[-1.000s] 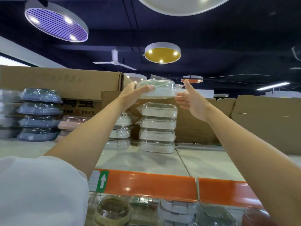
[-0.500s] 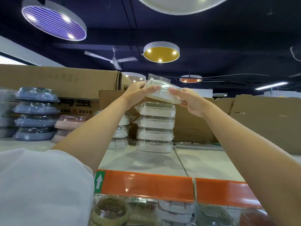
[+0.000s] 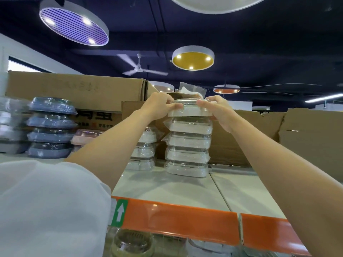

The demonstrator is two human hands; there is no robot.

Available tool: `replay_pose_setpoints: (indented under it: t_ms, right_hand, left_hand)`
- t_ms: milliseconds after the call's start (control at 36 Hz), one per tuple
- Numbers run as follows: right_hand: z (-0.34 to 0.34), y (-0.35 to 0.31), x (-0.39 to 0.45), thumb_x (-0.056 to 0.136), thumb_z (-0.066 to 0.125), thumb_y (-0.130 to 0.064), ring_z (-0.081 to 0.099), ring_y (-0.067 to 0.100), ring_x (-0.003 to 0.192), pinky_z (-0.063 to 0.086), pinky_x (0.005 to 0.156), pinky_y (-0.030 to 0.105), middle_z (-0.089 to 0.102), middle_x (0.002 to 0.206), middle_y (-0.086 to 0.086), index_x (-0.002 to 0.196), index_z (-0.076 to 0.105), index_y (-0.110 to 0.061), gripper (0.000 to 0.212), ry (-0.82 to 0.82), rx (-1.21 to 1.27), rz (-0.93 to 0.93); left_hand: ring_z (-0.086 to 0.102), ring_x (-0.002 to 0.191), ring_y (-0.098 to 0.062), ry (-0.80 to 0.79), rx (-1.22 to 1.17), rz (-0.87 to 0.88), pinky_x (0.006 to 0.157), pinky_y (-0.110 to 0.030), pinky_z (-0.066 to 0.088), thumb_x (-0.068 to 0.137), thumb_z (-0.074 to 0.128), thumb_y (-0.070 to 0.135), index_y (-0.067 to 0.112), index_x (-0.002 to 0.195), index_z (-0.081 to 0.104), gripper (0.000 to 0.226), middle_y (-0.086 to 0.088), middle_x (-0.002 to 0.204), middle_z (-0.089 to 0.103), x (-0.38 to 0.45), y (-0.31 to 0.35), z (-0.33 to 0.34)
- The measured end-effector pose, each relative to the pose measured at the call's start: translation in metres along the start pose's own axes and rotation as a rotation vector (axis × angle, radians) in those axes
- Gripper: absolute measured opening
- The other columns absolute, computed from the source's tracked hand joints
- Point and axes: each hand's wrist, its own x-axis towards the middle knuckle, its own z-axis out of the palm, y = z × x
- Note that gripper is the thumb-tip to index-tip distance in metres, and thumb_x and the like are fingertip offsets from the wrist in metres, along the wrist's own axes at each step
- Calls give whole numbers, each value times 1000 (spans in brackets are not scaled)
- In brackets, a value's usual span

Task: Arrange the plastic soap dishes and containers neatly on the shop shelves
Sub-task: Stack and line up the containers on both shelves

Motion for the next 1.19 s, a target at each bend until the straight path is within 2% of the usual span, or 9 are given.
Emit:
replay_pose_setpoints:
  t_ms: [56, 194, 361, 472, 694, 778, 889, 1111, 1194]
  right_hand:
    - [0, -1, 1, 84, 68, -46, 50, 20, 115, 43, 93, 33, 52, 126, 4, 128, 47, -17, 57, 31, -18, -2]
    - [-4, 4, 2, 85, 68, -44, 51, 17, 111, 40, 88, 29, 55, 121, 2, 120, 50, -15, 49, 60, -51, 20]
    - [1, 11, 3, 86, 65, -48, 52, 17, 112, 42, 88, 30, 57, 119, 1, 122, 53, -11, 53, 60, -66, 45]
    - [2, 8, 5, 87, 64, -48, 50, 16, 108, 42, 85, 30, 53, 119, 2, 120, 47, -13, 52, 82, -90, 51]
    - [2, 9, 2, 79, 70, -54, 45, 17, 116, 39, 86, 28, 45, 128, 3, 139, 33, -5, 86, 108, -45, 107]
    - [5, 8, -1, 71, 70, -64, 46, 23, 126, 42, 91, 31, 46, 140, 8, 144, 32, -6, 101, 88, -41, 116]
    - [10, 11, -1, 83, 62, -59, 37, 28, 135, 37, 105, 40, 36, 149, 10, 150, 20, -5, 95, 128, -88, 153]
    - [9, 9, -7, 86, 55, -61, 32, 31, 139, 34, 108, 44, 30, 154, 11, 152, 19, -6, 93, 107, -109, 182]
    - [5, 7, -12, 85, 57, -62, 39, 29, 134, 36, 105, 42, 40, 148, 9, 148, 31, -8, 87, 80, -90, 182]
  left_hand:
    - [60, 91, -28, 26, -21, 2, 89, -40, 46, 89, 56, 50, 3, 96, 66, 50, -15, 96, 67, 3, 0, 4]
    - [54, 117, -21, 3, -102, -8, 90, -24, 38, 94, 54, 42, 6, 133, 52, 53, -9, 127, 59, 6, -3, 14]
    - [53, 83, -20, -177, -1, -60, 76, -29, 38, 93, 45, 55, 6, 94, 64, 52, -8, 88, 56, 6, -11, 13]
    - [38, 52, -14, -154, -24, -97, 57, -23, 31, 95, 47, 50, 12, 58, 43, 53, -3, 56, 38, 7, -11, 14]
    - [46, 72, -20, -155, -62, -86, 65, -28, 34, 93, 49, 49, 9, 89, 61, 43, -13, 80, 50, 9, -10, 18]
    - [40, 62, -15, -173, -30, -108, 57, -24, 29, 94, 46, 50, 7, 76, 56, 48, -9, 69, 44, 10, -10, 19]
    - [37, 55, -13, -170, 26, -167, 52, -25, 28, 95, 42, 52, 12, 59, 38, 54, -2, 59, 36, 8, -8, 23]
    - [42, 56, -15, -105, 106, -189, 56, -32, 32, 96, 38, 56, 14, 60, 41, 55, -1, 60, 42, -3, -5, 27]
    - [44, 57, -17, -112, 103, -189, 57, -31, 34, 97, 39, 52, 13, 62, 43, 53, -1, 61, 44, -9, -2, 22]
